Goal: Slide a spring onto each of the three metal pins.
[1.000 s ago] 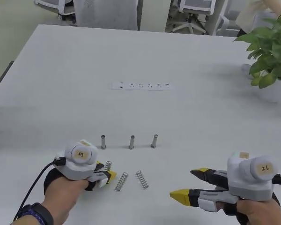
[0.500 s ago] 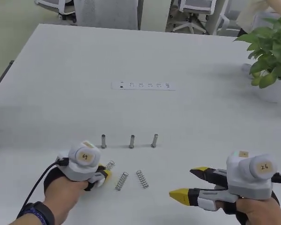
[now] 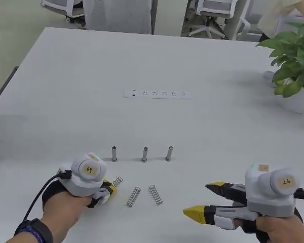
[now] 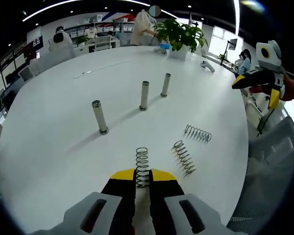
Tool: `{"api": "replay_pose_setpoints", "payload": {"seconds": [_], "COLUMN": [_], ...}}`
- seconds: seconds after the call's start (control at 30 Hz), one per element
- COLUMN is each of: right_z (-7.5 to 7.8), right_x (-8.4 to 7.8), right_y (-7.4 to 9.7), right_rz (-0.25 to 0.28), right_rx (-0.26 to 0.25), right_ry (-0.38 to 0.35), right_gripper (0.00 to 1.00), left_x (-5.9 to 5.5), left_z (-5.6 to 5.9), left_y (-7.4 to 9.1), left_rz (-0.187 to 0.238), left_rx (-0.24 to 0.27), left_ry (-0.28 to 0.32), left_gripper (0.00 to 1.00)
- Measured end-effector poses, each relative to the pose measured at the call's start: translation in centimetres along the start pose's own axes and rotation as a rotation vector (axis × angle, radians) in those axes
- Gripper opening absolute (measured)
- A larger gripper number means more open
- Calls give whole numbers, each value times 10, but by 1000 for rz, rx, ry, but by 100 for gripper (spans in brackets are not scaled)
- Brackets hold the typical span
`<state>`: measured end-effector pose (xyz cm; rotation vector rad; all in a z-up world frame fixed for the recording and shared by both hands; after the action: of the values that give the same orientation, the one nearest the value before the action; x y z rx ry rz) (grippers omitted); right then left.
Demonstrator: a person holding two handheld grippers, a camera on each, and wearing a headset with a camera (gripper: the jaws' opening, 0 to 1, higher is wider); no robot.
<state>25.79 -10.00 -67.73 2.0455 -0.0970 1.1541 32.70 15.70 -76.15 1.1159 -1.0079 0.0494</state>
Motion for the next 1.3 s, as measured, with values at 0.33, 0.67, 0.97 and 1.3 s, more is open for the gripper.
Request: {"api": "replay_pose_setpoints", "payload": {"seconds": [0.33,0.67,0.97,1.3], "right_z": [-3,-11,-20,-30], "right_x": [3,3,6,9], "right_y": [-8,-19,-32,-45], "right_rz": [-8,-29,-41,-56], "right_rx": [24,74,122,180], "right_ry": [4,11,30,51], "right_gripper": [63,63,62,60], "left_x": [-2,-3,-11,-13], "left_z": [-9,-9,-8,7], "left_y": [14,29,45,63], "left_rz": [11,26,30,53], "left_rx": [6,0,5,-16], "left_ry": [-8,-20,-24,-27], "left_gripper": [2,2,2,2]}}
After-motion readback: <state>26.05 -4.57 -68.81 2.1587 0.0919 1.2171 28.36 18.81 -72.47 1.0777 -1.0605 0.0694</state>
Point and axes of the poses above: the centre of the closed fingertips' face, and the gripper's own axes: y roughly backward along the fingers, z roughly to its right, x roughly out of its top, the point moved 6 cm from there along y, roughly backward along the fingers
